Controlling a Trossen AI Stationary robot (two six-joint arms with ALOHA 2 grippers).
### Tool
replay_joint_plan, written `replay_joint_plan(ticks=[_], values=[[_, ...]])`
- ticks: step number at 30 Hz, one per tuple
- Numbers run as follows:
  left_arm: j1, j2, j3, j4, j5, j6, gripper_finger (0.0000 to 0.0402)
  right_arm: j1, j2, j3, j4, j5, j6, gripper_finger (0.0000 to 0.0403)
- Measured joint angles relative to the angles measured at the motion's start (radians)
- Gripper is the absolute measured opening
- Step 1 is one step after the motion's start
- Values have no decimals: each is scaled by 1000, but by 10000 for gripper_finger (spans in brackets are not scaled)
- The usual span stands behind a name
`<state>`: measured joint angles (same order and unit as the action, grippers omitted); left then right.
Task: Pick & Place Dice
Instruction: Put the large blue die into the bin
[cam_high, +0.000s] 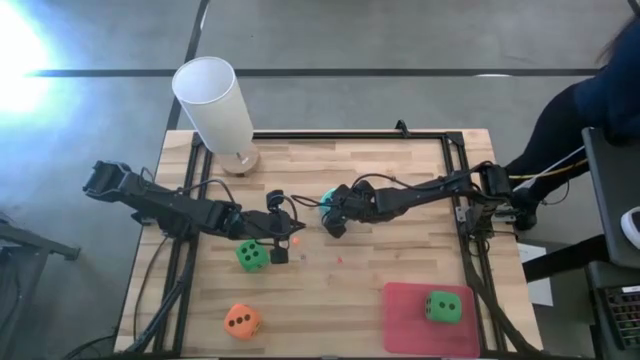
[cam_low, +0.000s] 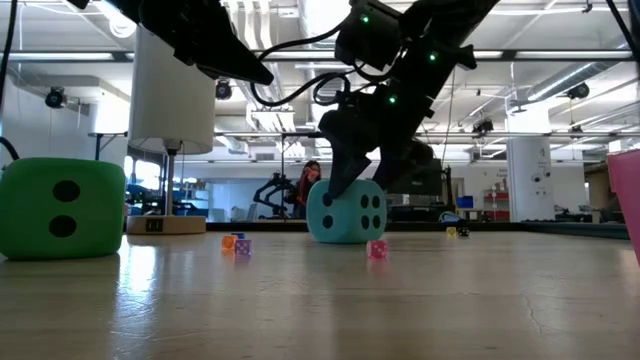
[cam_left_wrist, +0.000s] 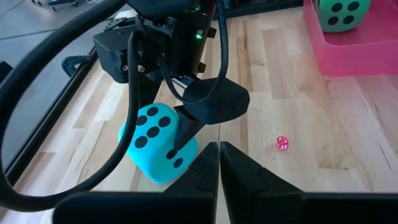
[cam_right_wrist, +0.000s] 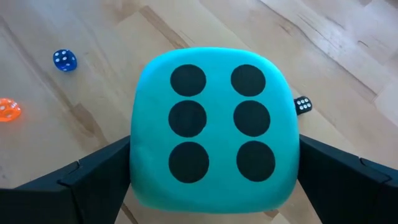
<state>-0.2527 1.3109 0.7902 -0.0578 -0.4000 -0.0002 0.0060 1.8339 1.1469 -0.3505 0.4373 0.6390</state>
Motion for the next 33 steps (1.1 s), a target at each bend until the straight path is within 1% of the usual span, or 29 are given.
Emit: replay_joint_plan(ticks=[3,8,11,17,26,33], values=[[0,0,0,0,0,0,19,0,0,-4,1,8,10,384],[0,0,0,0,0,0,19,0,0,-5,1,8,16,340],[0,0,0,0,0,0,19,3,0,-5,-4,12,45,328],[0,0,0,0,0,0,19,3,-2,-5,-8,12,57,326],[0,0,0,0,0,0,19,5,-10,-6,-33,1,20,325],[0,0,0,0,0,0,19,19,-15,-6,-55,-3,24,325]])
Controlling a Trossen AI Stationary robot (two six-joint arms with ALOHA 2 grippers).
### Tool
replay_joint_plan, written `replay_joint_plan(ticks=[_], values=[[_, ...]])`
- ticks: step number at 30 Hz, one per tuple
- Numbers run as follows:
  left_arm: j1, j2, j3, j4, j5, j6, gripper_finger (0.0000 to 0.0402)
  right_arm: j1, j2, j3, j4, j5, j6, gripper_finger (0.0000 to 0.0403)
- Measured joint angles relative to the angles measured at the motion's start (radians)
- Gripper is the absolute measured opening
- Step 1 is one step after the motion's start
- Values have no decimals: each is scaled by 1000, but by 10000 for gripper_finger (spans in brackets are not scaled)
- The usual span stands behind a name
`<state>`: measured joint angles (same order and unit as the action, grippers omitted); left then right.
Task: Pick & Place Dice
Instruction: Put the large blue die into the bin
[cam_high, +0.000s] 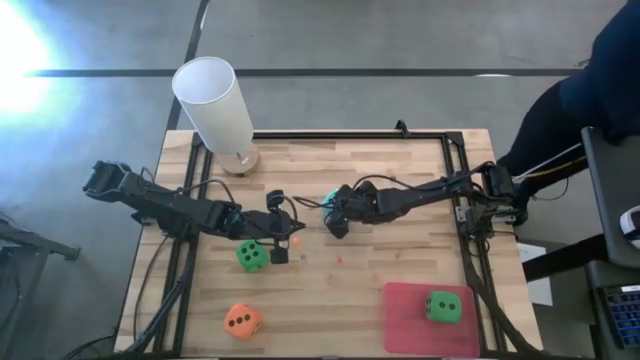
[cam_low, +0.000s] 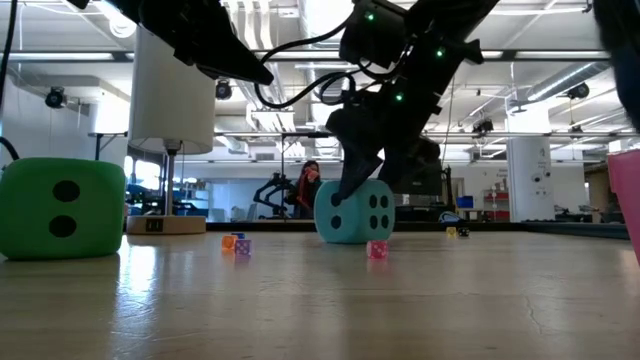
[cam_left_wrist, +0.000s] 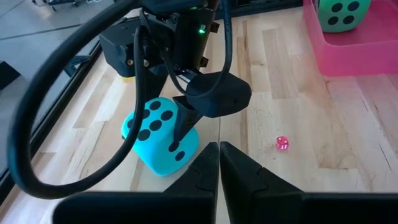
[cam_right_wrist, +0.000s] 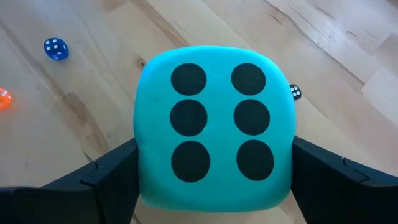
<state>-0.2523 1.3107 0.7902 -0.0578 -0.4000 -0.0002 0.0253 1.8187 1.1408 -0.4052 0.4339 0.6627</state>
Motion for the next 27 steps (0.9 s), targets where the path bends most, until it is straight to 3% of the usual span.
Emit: replay_joint_plan(ticks=[15,27], values=[[0,0,0,0,0,0,19,59,-17,-2,-45,12,25,316],[0,0,0,-17,0,0,19,194,-191,-5,-228,134,36,315]])
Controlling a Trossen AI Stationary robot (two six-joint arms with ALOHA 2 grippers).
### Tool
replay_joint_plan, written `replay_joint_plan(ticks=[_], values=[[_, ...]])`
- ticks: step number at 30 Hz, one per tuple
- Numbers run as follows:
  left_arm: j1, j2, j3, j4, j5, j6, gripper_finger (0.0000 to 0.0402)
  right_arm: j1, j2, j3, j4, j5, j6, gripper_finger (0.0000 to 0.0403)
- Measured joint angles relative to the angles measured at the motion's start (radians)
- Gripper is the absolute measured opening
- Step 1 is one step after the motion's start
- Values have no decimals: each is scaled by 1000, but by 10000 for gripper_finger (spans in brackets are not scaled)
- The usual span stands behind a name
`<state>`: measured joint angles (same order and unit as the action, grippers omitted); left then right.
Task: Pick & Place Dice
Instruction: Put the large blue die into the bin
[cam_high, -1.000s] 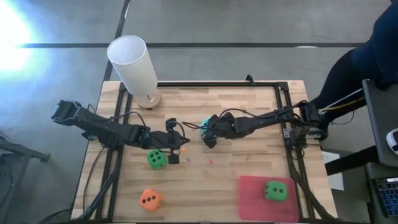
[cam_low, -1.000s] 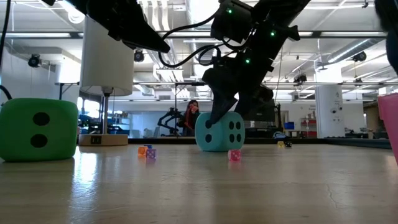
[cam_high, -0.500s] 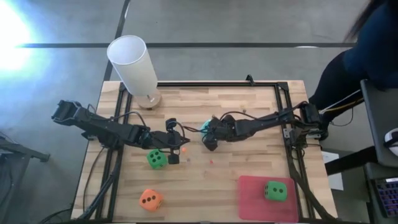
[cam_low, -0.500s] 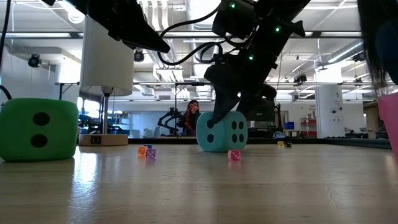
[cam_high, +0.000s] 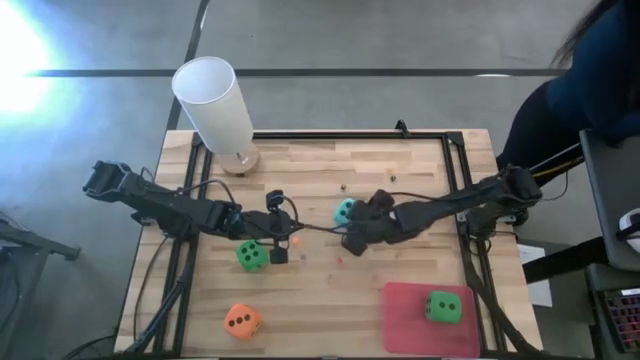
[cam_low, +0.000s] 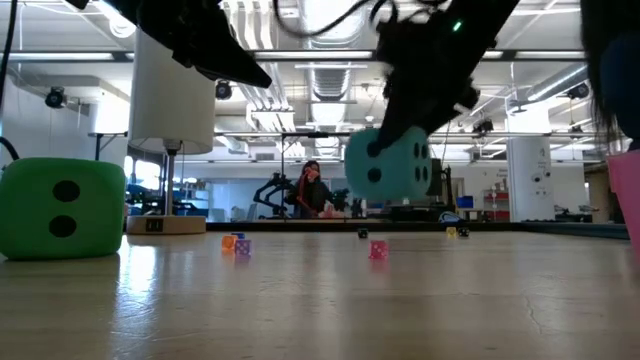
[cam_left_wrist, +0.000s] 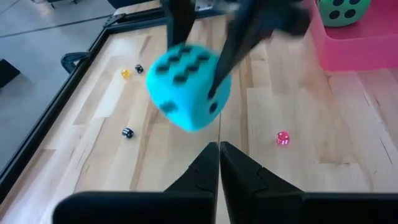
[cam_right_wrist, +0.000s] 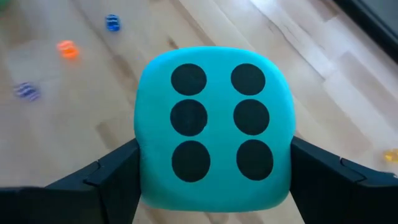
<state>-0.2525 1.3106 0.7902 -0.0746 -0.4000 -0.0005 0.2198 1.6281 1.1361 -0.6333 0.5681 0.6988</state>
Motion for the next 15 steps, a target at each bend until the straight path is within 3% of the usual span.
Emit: replay_joint_plan(ticks=[15], values=[[0,0,0,-2,0,0,19,204,-284,-85,-22,8,1,315]])
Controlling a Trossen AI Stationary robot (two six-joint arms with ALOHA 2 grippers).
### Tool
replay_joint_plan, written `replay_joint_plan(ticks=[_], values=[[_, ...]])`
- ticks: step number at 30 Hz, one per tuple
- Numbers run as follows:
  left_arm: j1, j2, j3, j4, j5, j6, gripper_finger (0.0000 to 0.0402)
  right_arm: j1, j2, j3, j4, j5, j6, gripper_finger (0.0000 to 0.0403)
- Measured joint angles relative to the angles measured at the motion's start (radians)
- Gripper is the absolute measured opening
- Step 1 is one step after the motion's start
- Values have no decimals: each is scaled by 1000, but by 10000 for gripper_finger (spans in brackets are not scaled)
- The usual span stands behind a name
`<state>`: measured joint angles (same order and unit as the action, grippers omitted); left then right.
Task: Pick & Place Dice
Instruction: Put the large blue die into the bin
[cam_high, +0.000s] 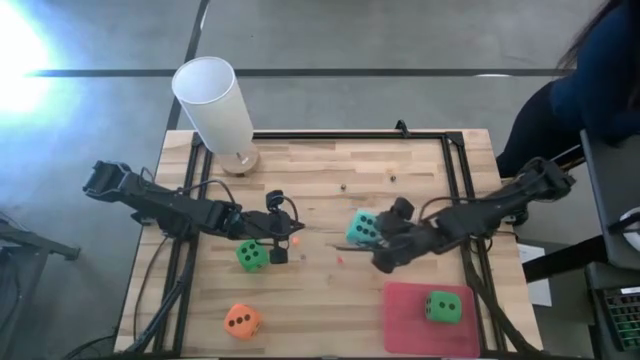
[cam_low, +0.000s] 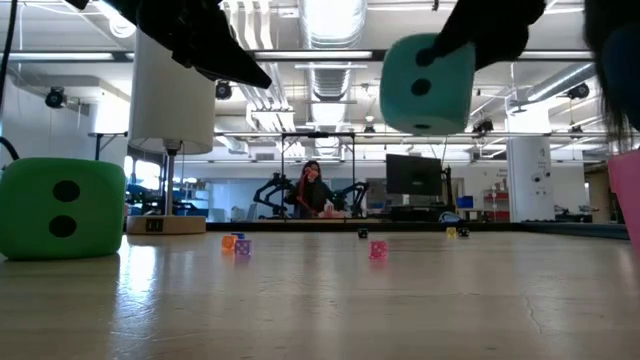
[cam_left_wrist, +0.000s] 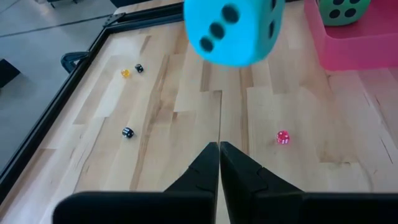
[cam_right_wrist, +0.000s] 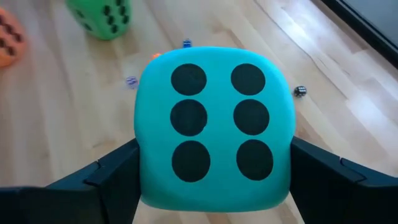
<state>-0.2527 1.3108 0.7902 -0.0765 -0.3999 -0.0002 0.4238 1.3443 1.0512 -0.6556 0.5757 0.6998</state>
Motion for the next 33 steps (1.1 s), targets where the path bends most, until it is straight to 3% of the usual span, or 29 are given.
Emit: replay_joint_plan(ticks=[12,33], values=[[0,0,0,-4,0,0,19,167,-97,-74,-2,-10,69,315],[0,0,0,-4,0,0,19,444,-108,-76,-54,-53,193,318]])
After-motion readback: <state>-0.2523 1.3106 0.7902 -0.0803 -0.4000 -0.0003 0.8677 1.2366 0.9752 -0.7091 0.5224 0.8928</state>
